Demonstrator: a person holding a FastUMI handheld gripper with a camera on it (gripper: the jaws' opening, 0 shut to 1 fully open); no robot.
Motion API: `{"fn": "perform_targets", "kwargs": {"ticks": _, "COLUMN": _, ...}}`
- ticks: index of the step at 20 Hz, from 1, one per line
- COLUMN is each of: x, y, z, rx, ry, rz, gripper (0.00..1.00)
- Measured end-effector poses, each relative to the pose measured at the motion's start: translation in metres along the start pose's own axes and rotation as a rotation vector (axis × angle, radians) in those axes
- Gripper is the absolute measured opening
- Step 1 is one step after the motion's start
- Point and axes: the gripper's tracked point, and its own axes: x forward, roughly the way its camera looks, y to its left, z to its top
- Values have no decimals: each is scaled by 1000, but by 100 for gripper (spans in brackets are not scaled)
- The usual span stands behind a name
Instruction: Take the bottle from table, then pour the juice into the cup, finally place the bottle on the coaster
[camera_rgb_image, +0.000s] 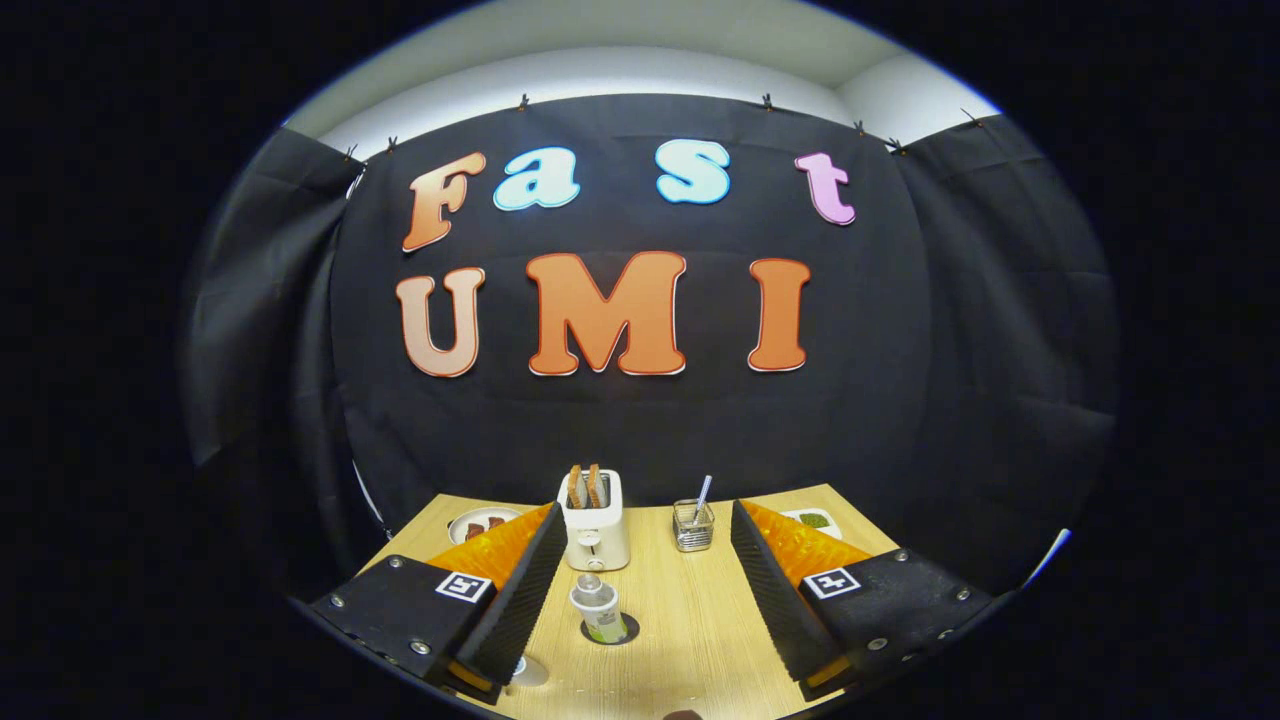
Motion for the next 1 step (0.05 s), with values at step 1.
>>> {"fn": "perform_targets", "kwargs": {"ticks": 1, "x": -8, "y": -4, "z": 4, "rx": -3, "ry": -9, "rz": -15, "gripper": 97}}
